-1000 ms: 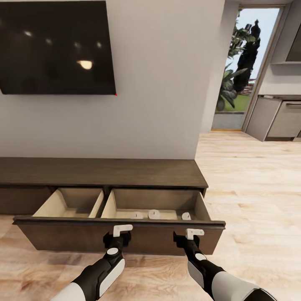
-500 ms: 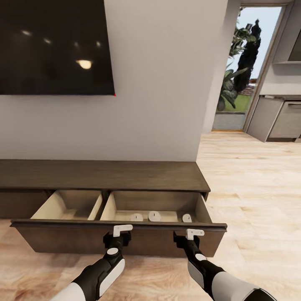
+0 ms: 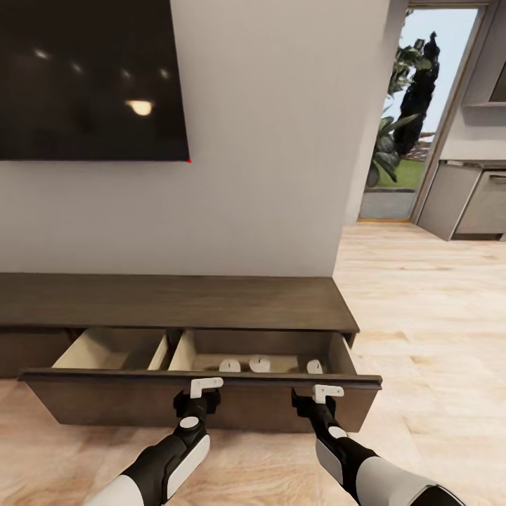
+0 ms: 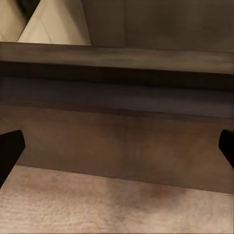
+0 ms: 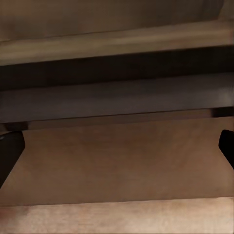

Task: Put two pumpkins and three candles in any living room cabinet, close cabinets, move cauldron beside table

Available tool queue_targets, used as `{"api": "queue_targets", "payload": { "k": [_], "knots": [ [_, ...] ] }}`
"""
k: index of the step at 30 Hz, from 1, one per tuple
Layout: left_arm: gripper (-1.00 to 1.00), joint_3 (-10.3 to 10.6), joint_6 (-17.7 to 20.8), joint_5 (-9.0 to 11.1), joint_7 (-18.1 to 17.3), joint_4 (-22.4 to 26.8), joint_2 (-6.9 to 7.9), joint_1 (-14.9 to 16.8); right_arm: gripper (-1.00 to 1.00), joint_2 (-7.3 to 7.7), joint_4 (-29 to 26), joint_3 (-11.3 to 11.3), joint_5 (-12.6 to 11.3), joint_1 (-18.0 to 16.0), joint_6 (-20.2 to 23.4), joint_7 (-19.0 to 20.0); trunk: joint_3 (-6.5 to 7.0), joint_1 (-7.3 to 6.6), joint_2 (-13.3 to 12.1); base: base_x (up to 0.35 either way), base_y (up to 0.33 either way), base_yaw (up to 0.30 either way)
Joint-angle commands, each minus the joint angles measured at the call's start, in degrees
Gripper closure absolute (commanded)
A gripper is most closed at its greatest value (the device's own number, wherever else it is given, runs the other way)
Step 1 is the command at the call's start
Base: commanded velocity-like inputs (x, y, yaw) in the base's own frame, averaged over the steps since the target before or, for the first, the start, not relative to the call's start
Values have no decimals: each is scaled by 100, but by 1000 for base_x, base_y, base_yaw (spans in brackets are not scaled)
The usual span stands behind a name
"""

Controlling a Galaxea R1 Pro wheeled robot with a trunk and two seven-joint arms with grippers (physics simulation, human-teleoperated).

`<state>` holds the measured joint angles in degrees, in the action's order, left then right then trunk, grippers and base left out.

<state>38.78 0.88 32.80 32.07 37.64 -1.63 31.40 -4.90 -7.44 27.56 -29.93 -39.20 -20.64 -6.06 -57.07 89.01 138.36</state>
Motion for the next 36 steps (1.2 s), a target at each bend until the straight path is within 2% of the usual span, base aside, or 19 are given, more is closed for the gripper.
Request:
{"api": "queue_targets", "payload": {
  "k": [1,36],
  "knots": [
    [-100,33,9,33,45,6,5,6,-100,-3,-12,39,32,-8,-10,-28,-4,0,3,162,0,0],
    [-100,33,9,27,45,6,5,6,-100,-3,-12,39,32,-8,-10,-31,-4,0,3,154,0,0]
  ]
}}
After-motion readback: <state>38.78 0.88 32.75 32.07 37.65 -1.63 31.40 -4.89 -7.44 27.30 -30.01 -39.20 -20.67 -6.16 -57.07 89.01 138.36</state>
